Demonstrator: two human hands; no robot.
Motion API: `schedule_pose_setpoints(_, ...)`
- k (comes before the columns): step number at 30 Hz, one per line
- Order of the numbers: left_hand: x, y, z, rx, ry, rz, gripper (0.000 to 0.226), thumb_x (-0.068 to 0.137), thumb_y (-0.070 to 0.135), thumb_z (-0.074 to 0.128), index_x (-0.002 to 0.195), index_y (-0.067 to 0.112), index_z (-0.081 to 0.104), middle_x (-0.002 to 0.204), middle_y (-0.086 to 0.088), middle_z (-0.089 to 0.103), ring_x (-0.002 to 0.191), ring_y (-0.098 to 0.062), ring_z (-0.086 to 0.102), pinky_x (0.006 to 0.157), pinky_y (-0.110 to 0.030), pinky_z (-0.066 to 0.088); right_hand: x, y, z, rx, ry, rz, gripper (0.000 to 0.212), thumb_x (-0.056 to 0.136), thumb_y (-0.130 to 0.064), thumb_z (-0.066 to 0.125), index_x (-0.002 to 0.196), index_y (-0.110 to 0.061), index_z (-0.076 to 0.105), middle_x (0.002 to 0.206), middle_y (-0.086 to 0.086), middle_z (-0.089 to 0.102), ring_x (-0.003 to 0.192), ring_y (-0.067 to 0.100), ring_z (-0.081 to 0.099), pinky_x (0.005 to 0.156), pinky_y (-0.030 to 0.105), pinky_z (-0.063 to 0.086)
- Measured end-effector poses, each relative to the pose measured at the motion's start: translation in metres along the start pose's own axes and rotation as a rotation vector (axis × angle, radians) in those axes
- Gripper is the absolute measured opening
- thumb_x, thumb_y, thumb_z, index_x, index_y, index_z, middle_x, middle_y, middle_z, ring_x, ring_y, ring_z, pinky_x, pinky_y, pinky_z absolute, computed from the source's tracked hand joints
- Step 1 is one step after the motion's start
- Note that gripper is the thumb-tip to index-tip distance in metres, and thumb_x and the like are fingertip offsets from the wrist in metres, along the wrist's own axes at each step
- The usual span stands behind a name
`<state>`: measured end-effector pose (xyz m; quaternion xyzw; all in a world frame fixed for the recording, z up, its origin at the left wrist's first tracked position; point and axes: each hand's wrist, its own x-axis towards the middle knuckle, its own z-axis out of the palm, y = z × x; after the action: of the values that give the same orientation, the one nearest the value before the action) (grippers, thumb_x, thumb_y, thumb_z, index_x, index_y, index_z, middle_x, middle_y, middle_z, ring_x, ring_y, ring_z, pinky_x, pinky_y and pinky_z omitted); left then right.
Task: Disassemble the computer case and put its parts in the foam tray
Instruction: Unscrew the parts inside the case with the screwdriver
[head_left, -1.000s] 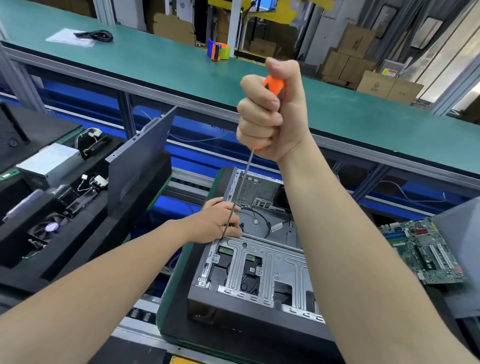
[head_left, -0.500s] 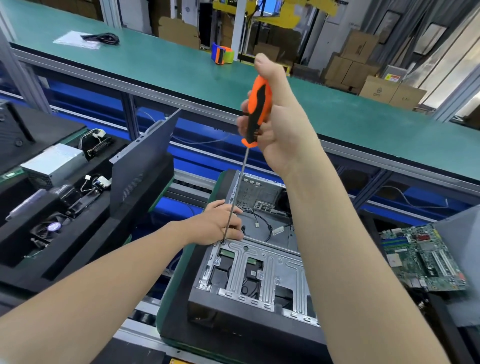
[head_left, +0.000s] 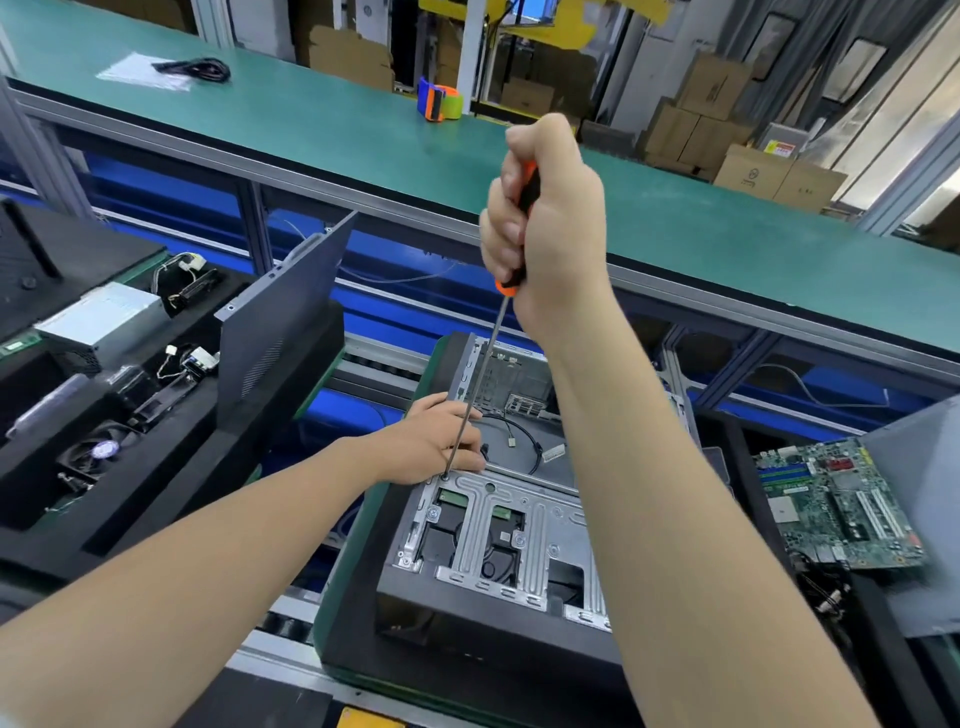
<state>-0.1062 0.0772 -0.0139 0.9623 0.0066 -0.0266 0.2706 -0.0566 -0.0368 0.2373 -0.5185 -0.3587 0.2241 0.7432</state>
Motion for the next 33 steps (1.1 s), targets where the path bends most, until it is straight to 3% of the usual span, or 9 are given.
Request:
schedule_pose_setpoints(4, 0.000, -0.003, 0.002, -0.022, 0.004, 0.008, 0.025, 0.099, 0.055, 0.054, 0.078, 0.041, 0.058, 0.098, 0.024, 0.062, 0.143, 0.012, 0.023, 0.124, -0.032, -0.006, 0.019, 0.001, -0.019, 0.200, -0.502, 0.132, 0.036, 0.094, -0.018, 0.042, 0.059, -0.018, 0.040, 0.046, -0.002, 0.023, 0.037, 0.014, 0.014, 0.040, 0.021, 0.020)
schedule_pose_setpoints(8, 0.000, -0.003, 0.003, -0.045, 0.020, -0.007, 0.024, 0.097, 0.056, 0.056, 0.079, 0.042, 0.062, 0.099, 0.025, 0.064, 0.140, 0.018, 0.023, 0.121, -0.027, -0.008, 0.032, 0.010, -0.025, 0.495, -0.802, 0.281, 0.044, 0.083, -0.020, 0.074, 0.062, -0.012, 0.036, 0.048, 0.002, 0.029, 0.034, 0.008, 0.013, 0.038, 0.018, 0.011)
schedule_pose_setpoints(11, -0.001, -0.002, 0.002, -0.019, 0.017, -0.024, 0.023, 0.098, 0.056, 0.056, 0.082, 0.041, 0.066, 0.102, 0.028, 0.064, 0.139, 0.020, 0.022, 0.119, -0.024, -0.009, 0.036, 0.014, -0.024, 0.422, -0.667, 0.238, 0.033, 0.089, -0.024, 0.072, 0.071, -0.009, 0.048, 0.056, 0.003, 0.038, 0.033, 0.011, 0.023, 0.036, 0.021, 0.021)
schedule_pose_setpoints(15, -0.002, 0.005, -0.006, 0.024, -0.033, -0.043, 0.021, 0.101, 0.052, 0.056, 0.083, 0.046, 0.064, 0.103, 0.028, 0.065, 0.143, 0.013, 0.024, 0.121, -0.028, -0.008, 0.027, 0.011, -0.020, 0.077, -0.199, 0.175, 0.033, 0.102, -0.040, 0.060, 0.083, -0.013, 0.055, 0.058, 0.003, 0.052, 0.047, 0.019, 0.049, 0.052, 0.031, 0.044)
schedule_pose_setpoints(18, -0.006, 0.013, -0.016, 0.000, -0.079, -0.017, 0.021, 0.105, 0.047, 0.052, 0.093, 0.040, 0.069, 0.112, 0.032, 0.061, 0.146, 0.013, 0.020, 0.123, -0.027, -0.006, 0.019, 0.009, -0.019, -0.006, 0.054, 0.172, 0.042, 0.101, -0.049, 0.062, 0.082, -0.012, 0.063, 0.066, 0.004, 0.063, 0.052, 0.018, 0.054, 0.054, 0.032, 0.046)
schedule_pose_setpoints(20, -0.012, 0.016, -0.025, -0.085, -0.075, -0.020, 0.018, 0.106, 0.032, 0.052, 0.110, 0.038, 0.069, 0.132, 0.030, 0.055, 0.141, 0.021, 0.018, 0.122, -0.023, 0.006, 0.014, 0.008, -0.019, -0.039, 0.153, 0.156, 0.050, 0.102, -0.053, 0.060, 0.070, -0.014, 0.061, 0.064, 0.003, 0.060, 0.050, 0.017, 0.049, 0.051, 0.031, 0.042)
schedule_pose_setpoints(23, -0.026, 0.021, -0.040, -0.159, -0.050, -0.042, 0.037, 0.093, 0.012, 0.056, 0.101, 0.047, 0.064, 0.145, 0.014, 0.055, 0.142, 0.007, 0.035, 0.115, -0.032, 0.035, 0.008, 0.007, -0.018, -0.012, 0.226, 0.113, 0.056, 0.103, -0.051, 0.057, 0.065, -0.011, 0.059, 0.062, 0.003, 0.044, 0.047, 0.017, 0.037, 0.045, 0.028, 0.034)
schedule_pose_setpoints(30, -0.039, 0.032, -0.045, -0.027, -0.117, 0.005, 0.018, 0.080, 0.022, 0.061, 0.091, 0.035, 0.066, 0.129, 0.014, 0.063, 0.140, 0.001, 0.043, 0.114, -0.037, 0.041, 0.003, -0.001, -0.018, 0.044, 0.233, 0.022, 0.055, 0.106, -0.044, 0.053, 0.064, -0.009, 0.059, 0.064, 0.006, 0.041, 0.045, 0.018, 0.031, 0.044, 0.026, 0.029)
schedule_pose_setpoints(33, -0.042, 0.032, -0.044, -0.002, -0.124, 0.012, 0.015, 0.082, 0.026, 0.058, 0.094, 0.032, 0.065, 0.130, 0.008, 0.061, 0.131, -0.015, 0.053, 0.108, -0.042, 0.046, 0.003, -0.008, -0.018, 0.034, 0.224, 0.010, 0.056, 0.106, -0.043, 0.054, 0.062, -0.010, 0.060, 0.065, 0.007, 0.043, 0.044, 0.018, 0.032, 0.043, 0.025, 0.030)
